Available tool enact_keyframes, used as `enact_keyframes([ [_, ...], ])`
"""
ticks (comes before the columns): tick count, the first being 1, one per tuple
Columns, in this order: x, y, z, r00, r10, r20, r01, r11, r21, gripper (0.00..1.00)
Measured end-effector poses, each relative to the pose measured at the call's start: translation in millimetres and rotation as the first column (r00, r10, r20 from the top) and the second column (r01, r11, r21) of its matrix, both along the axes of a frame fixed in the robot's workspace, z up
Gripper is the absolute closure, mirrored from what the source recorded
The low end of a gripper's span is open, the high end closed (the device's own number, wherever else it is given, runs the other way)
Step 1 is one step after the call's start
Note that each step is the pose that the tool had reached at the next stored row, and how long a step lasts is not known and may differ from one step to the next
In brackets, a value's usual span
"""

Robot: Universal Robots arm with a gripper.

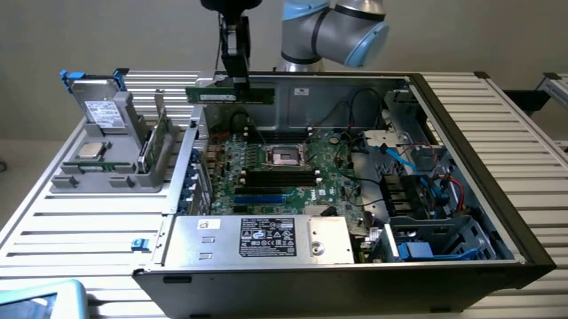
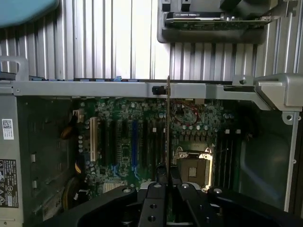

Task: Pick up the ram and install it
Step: 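Insert the ram into the slot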

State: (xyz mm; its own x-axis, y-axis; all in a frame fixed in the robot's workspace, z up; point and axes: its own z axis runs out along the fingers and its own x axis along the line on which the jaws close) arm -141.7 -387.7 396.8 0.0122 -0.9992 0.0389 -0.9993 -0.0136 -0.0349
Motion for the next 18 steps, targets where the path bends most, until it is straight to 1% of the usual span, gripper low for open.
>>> enact_keyframes([
  [5,22.7,0.0,-7.3,1.0,0.0,0.0004,0.0,1.0,0.0,0.86],
  [8,34.0,0.0,-10.7,1.0,0.0,0.0024,0.0,1.0,-0.0001,0.86],
  [9,35.6,0.0,-11.6,1.0,0.0,0.0044,0.0,1.0,0.0002,0.86],
  [12,36.8,0.0,-13.2,0.9999,0.0,0.0143,0.0,1.0,0.0008,0.86],
  [14,37.4,0.0,-14.7,0.9998,0.0,0.0197,0.0,1.0,0.0016,0.86],
  [16,37.8,0.0,-16.4,0.9997,-0.001,0.0238,0.001,1.0,0.0023,0.86],
  [18,38.5,0.7,-18.5,0.9997,-0.001,0.026,0.001,1.0,0.0022,0.86],
])
